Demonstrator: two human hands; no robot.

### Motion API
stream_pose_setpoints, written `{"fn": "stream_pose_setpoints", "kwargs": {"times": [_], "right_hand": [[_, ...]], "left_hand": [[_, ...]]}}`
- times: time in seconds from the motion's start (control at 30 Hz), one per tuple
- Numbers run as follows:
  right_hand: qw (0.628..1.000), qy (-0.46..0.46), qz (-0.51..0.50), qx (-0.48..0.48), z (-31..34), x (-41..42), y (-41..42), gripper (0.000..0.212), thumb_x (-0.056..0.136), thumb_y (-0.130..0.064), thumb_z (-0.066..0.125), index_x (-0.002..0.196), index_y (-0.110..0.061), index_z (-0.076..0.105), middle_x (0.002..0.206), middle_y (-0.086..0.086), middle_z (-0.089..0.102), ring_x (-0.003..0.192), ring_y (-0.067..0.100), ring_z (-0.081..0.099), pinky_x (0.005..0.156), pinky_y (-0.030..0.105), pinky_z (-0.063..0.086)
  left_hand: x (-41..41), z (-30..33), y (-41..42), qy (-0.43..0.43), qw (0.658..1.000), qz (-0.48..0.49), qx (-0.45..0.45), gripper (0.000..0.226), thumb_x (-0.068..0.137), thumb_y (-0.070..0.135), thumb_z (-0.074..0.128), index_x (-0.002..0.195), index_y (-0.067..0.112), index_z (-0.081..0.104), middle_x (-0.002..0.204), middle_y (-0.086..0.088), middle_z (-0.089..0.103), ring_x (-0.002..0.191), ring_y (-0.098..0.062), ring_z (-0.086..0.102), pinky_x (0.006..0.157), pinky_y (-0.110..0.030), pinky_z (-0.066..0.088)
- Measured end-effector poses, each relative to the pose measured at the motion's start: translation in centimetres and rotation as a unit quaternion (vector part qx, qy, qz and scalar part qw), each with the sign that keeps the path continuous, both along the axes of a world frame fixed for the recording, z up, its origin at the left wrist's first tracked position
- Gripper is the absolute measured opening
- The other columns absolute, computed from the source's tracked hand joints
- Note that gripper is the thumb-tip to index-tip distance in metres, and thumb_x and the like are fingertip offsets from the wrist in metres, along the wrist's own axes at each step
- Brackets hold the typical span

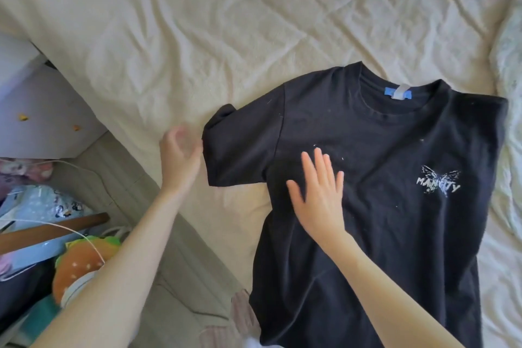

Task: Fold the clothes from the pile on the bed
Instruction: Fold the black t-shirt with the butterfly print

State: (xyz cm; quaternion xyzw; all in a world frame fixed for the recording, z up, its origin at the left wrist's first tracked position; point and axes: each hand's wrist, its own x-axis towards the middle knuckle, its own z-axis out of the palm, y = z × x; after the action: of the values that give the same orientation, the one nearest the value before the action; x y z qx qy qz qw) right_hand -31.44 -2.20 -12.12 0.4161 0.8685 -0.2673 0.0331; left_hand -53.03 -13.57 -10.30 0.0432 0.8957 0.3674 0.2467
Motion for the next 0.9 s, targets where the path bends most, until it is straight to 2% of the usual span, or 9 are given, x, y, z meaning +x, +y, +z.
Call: {"fn": "stream_pose_setpoints", "kwargs": {"times": [0.07,0.17,0.23,0.33,0.47,0.57,0.67,0.77,0.9], "right_hand": [[0.989,0.034,0.118,0.080,0.2,-1.6,-1.3,0.064,0.085,-0.031,0.065,0.142,-0.013,0.041,0.151,0.015,0.032,0.141,0.034,0.026,0.111,0.058,0.019],[0.955,0.028,0.260,0.141,-0.4,-3.9,-2.8,0.074,0.075,-0.033,0.075,0.140,-0.017,0.045,0.150,0.014,0.035,0.140,0.031,0.030,0.111,0.057,0.018],[0.939,-0.025,0.302,0.162,-1.0,-5.0,-3.3,0.076,0.078,-0.032,0.073,0.145,-0.019,0.038,0.153,0.011,0.030,0.142,0.028,0.026,0.113,0.053,0.015],[0.929,-0.066,0.316,0.181,-2.2,-6.5,-3.3,0.070,0.090,-0.020,0.058,0.150,-0.019,0.021,0.157,0.011,0.017,0.145,0.028,0.015,0.115,0.049,0.004],[0.931,-0.059,0.311,0.183,-2.7,-7.9,-3.3,0.064,0.092,-0.012,0.046,0.150,-0.017,0.021,0.157,0.013,0.019,0.145,0.029,0.017,0.115,0.047,0.004],[0.947,0.001,0.279,0.161,-2.2,-7.6,-3.9,0.061,0.089,-0.006,0.051,0.147,-0.014,0.032,0.152,0.015,0.031,0.141,0.031,0.026,0.116,0.049,0.016],[0.962,0.091,0.199,0.163,-1.3,-6.8,-4.6,0.052,0.082,0.000,0.065,0.132,-0.009,0.055,0.139,0.017,0.049,0.131,0.032,0.045,0.108,0.052,0.035],[0.972,0.133,0.142,0.131,-0.6,-6.8,-5.7,0.039,0.082,0.001,0.068,0.120,-0.005,0.063,0.133,0.016,0.055,0.129,0.032,0.048,0.105,0.051,0.040],[0.975,0.065,0.172,0.125,-0.9,-8.2,-6.3,0.050,0.082,-0.018,0.072,0.129,-0.013,0.057,0.140,0.014,0.050,0.132,0.032,0.044,0.107,0.053,0.035]], "left_hand": [[-2.9,0.1,2.5,0.140,0.954,-0.266,-0.013,0.055,0.086,0.017,0.066,0.136,0.009,0.043,0.150,-0.012,0.030,0.138,-0.029,0.026,0.111,-0.036,0.023],[-5.6,-0.3,5.6,0.149,0.834,-0.521,-0.101,0.056,0.080,0.037,0.071,0.131,0.025,0.051,0.158,-0.001,0.014,0.145,-0.025,0.002,0.114,-0.042,0.012],[-6.4,-0.8,6.5,0.138,0.810,-0.556,-0.124,0.045,0.080,0.039,0.071,0.121,0.026,0.058,0.156,0.000,0.020,0.145,-0.022,0.003,0.113,-0.040,0.012],[-7.0,-1.2,6.8,0.143,0.820,-0.546,-0.096,0.039,0.078,0.036,0.072,0.112,0.019,0.063,0.150,-0.003,0.032,0.143,-0.023,0.014,0.112,-0.039,0.017],[-7.8,-1.4,5.9,0.139,0.779,-0.586,-0.173,0.040,0.081,0.036,0.070,0.113,0.015,0.059,0.153,-0.005,0.023,0.144,-0.024,0.007,0.113,-0.041,0.016],[-8.5,-0.7,4.9,0.095,0.829,-0.543,-0.088,0.014,0.088,0.026,0.064,0.093,0.013,0.064,0.150,0.002,0.034,0.144,-0.014,0.012,0.114,-0.032,0.016],[-8.2,0.8,4.7,-0.087,0.914,-0.394,0.043,0.016,0.088,0.021,0.063,0.073,0.017,0.060,0.120,0.014,0.060,0.123,0.005,0.043,0.099,-0.016,0.031],[-8.1,1.9,4.9,-0.107,0.935,-0.324,0.099,0.020,0.086,0.027,0.067,0.070,0.018,0.058,0.068,0.015,0.063,0.067,0.004,0.059,0.060,-0.007,0.042],[-8.6,1.1,4.0,-0.125,0.949,-0.280,0.073,0.011,0.086,0.025,0.067,0.087,0.016,0.061,0.078,0.006,0.068,0.060,0.003,0.062,0.055,-0.011,0.048]]}}
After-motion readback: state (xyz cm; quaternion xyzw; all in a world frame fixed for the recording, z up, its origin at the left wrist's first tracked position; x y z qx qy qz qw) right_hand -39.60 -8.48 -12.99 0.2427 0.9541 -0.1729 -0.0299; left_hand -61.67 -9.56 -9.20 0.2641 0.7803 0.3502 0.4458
